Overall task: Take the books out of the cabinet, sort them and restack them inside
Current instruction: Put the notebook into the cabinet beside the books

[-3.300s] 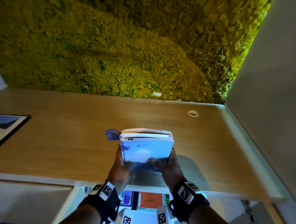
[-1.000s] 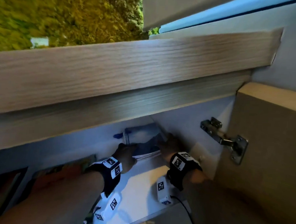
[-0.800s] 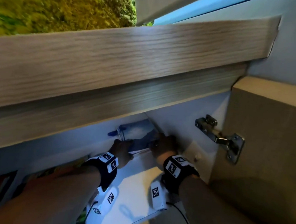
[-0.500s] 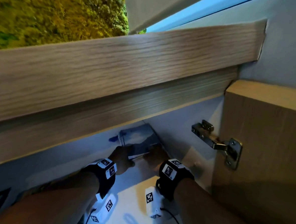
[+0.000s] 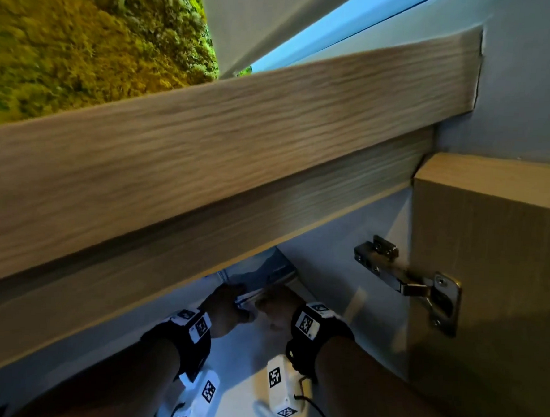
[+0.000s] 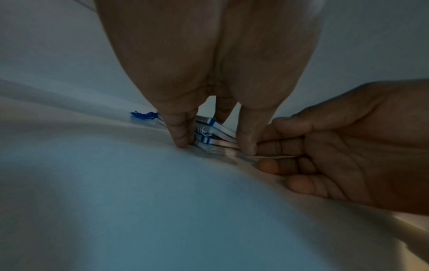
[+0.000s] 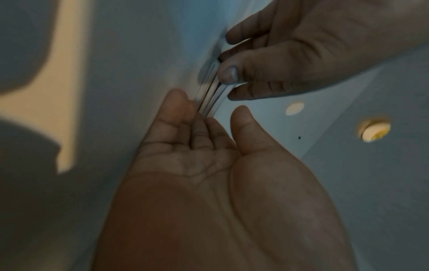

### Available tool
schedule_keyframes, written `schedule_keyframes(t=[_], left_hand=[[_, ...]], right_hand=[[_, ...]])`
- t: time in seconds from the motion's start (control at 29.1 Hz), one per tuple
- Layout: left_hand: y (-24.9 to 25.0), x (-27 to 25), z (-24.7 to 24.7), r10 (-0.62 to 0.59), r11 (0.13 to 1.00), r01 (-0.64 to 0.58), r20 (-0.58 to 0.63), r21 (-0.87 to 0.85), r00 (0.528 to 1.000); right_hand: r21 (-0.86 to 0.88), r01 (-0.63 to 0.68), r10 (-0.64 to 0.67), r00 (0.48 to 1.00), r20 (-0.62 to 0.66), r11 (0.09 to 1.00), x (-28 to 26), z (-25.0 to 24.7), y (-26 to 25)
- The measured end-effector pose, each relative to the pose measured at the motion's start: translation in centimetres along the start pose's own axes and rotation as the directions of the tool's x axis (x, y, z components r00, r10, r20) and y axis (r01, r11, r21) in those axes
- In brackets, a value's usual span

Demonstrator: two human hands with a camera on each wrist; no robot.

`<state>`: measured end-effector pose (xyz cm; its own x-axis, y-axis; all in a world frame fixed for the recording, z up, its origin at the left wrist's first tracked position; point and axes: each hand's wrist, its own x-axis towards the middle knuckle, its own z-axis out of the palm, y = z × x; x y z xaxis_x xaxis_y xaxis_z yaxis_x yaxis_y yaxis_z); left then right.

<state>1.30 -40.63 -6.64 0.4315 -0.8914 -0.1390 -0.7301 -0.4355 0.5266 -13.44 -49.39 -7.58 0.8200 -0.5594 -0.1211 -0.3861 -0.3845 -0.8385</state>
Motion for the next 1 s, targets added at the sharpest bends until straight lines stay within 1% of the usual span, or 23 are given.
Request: schedule_keyframes(t=[0.03,0.07,0.14,0.21,0.24,0.27,0.31,0.38,0.41,0.48,0.51,0.58,0.65,0.72,0.76,0.79,0.82,0.86,0.93,1.0], left_hand=[[-0.1,0.2,0.0,0.001,1.000,-0.001,0.003,0.031,1.000],[-0.3,0.6,0.1,-0.006,0.998,0.005,0.016,0.070,1.000],[-0.6,0.9,0.1,-0.046,0.993,0.046,0.003,0.108,0.999],[-1.6,1.6,0.4,-0.047,0.996,0.049,-0.024,0.073,0.999],[-2.7,2.4,0.7,-0.048,0.999,0.048,-0.018,0.024,0.999],[-2.9,2.5,0.7,-0.034,0.999,0.034,-0.021,0.012,0.999],[-2.7,2.2,0.5,-0.027,0.999,0.027,-0.020,0.016,0.999],[-2.2,1.9,0.7,-0.029,0.998,0.029,-0.001,0.060,1.000],[-2.5,2.3,0.9,-0.028,0.997,0.027,0.008,0.072,1.000],[-2.6,2.4,1.1,-0.008,0.996,0.008,0.004,0.094,1.000],[-2.7,2.4,1.2,0.003,0.995,-0.001,-0.017,0.102,1.000],[-2.9,2.1,1.1,0.022,0.996,-0.019,-0.038,0.084,0.999],[-3.5,1.7,1.4,0.024,0.997,-0.018,-0.077,0.074,0.997],[-3.0,0.4,1.5,0.057,0.995,-0.048,-0.096,0.091,0.994],[-3.2,0.5,1.7,0.071,0.992,-0.061,-0.095,0.112,0.993],[-3.2,0.6,1.9,0.060,0.989,-0.050,-0.068,0.139,0.996],[-3.0,0.5,2.2,0.044,0.985,-0.035,-0.047,0.167,0.998],[-2.9,0.6,2.4,0.053,0.977,-0.042,-0.044,0.208,0.998],[-2.3,0.7,2.5,0.050,0.965,-0.040,-0.033,0.259,0.998],[-2.4,1.3,2.8,0.045,0.948,-0.034,-0.029,0.317,0.999]], right_hand=[[0.083,-0.068,0.069,0.998,-0.008,0.994,0.1,0.1,0.2],[0.051,-0.052,0.052,0.999,-0.003,0.997,0.5,0.3,0.5],[0.052,-0.070,0.069,0.997,0.029,0.996,0.8,0.3,0.0],[0.082,-0.071,0.067,0.996,0.057,0.994,0.6,-0.1,-0.6],[0.082,-0.061,0.055,0.996,0.076,0.995,0.7,-0.2,-0.7],[0.054,-0.058,0.054,0.996,0.072,0.997,0.8,-0.1,-0.9],[0.022,-0.073,0.071,0.993,0.096,0.997,1.0,0.0,-0.8],[0.054,-0.082,0.078,0.995,0.067,0.995,1.7,0.6,-0.4],[0.063,-0.110,0.107,0.993,0.049,0.992,2.2,1.0,-0.3],[-0.059,-0.154,0.156,0.987,0.033,0.986,3.1,1.8,0.3],[-0.103,-0.172,0.172,0.985,-0.009,0.980,3.4,1.7,0.3],[-0.116,-0.156,0.156,0.988,-0.012,0.981,3.5,1.8,0.2],[-0.173,-0.109,0.108,0.994,-0.013,0.979,3.5,2.0,0.3],[-0.180,-0.113,0.117,0.993,0.008,0.977,2.8,2.0,0.0],[-0.193,-0.108,0.110,0.994,0.000,0.975,2.2,1.9,-0.3],[-0.211,-0.089,0.090,0.996,-0.005,0.973,1.6,1.7,-0.3],[-0.211,-0.068,0.071,0.997,0.005,0.975,1.0,1.5,-0.3],[-0.218,-0.039,0.050,0.998,0.042,0.975,0.5,1.1,-0.3],[-0.255,0.010,0.005,0.998,0.057,0.967,0.0,0.9,-0.3],[-0.336,-0.027,0.061,0.994,0.090,0.941,0.2,1.1,-0.2]])
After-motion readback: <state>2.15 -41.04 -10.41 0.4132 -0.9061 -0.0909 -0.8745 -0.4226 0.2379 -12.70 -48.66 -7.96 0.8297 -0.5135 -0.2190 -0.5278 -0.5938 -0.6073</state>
